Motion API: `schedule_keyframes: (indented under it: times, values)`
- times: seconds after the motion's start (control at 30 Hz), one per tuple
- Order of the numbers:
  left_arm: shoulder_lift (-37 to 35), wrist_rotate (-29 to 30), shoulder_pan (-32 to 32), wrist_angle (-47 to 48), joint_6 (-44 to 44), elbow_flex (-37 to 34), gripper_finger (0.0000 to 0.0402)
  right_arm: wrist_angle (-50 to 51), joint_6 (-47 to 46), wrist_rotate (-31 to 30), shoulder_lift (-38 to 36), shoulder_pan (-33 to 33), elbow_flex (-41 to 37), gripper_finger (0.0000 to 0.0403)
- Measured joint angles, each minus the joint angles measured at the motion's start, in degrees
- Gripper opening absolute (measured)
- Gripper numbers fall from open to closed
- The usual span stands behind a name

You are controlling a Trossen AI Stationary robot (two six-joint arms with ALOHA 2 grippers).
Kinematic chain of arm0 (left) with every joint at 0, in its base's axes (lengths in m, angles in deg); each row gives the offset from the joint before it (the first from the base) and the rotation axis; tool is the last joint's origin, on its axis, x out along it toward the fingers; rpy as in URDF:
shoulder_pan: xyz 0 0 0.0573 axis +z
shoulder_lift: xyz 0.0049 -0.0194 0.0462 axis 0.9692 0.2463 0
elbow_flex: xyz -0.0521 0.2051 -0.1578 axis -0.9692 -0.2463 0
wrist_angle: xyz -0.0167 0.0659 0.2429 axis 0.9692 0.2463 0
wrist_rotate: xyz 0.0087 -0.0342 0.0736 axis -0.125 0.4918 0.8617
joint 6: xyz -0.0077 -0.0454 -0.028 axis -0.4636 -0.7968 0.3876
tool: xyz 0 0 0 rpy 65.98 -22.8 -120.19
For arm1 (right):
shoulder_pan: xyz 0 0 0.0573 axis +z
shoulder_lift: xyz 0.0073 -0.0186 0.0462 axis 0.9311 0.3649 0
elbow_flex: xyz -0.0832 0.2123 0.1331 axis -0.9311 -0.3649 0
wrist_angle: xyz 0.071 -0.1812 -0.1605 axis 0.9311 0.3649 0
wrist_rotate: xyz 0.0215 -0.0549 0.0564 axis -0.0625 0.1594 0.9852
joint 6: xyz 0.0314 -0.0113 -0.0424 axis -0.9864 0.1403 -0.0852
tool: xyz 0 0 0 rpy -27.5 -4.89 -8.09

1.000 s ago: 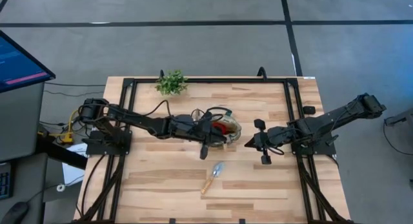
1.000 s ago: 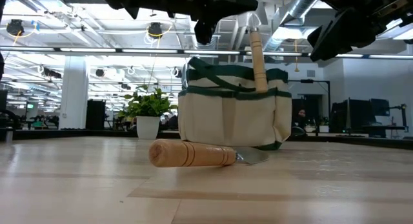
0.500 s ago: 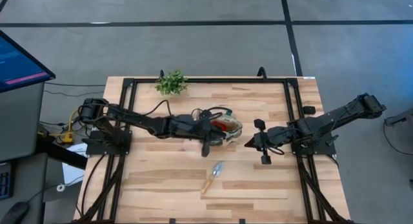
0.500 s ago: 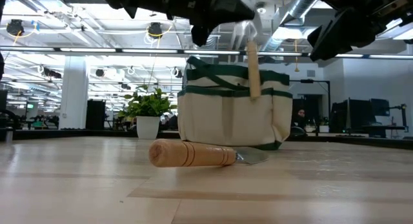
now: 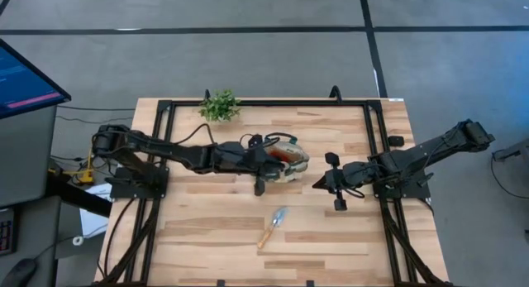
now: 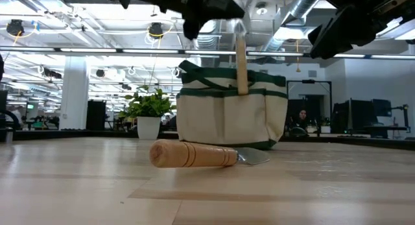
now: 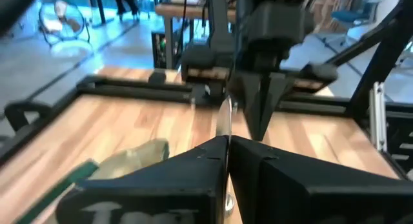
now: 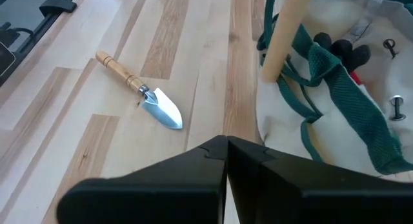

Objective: Pick & Place Garden tools in Gardening bag
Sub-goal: Put the trowel into the gardening bag

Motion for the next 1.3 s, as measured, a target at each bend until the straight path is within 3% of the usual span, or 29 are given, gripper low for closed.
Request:
schedule_keyframes:
  times: [0.17,0.43,0.8,1.0,1.13,1.3]
  values:
    - [-2.9,1.5,-0.4,2.9,1.3,0.0,0.0001,0.0,0.0,0.0,0.0,0.0,0.0,0.0]
    - [-1.8,0.5,-0.4,5.7,-1.7,0.0,0.0001,-0.1,0.0,0.0,0.0,0.0,0.0,0.0]
    - [-1.2,1.7,-0.7,3.3,1.1,0.1,0.0001,-1.4,0.1,0.0,0.0,0.0,0.0,0.0]
    - [-1.2,1.8,-0.7,2.4,1.5,0.0,0.0001,-7.4,3.7,4.4,0.4,0.0,0.0,0.0]
    - [-1.2,2.8,-0.6,2.4,1.5,0.0,0.0001,-12.4,6.2,4.5,5.5,-1.5,0.1,0.0]
    - [-1.2,3.0,-0.6,2.3,1.5,0.0,0.0001,-18.7,6.7,4.5,16.9,-4.1,0.3,0.0]
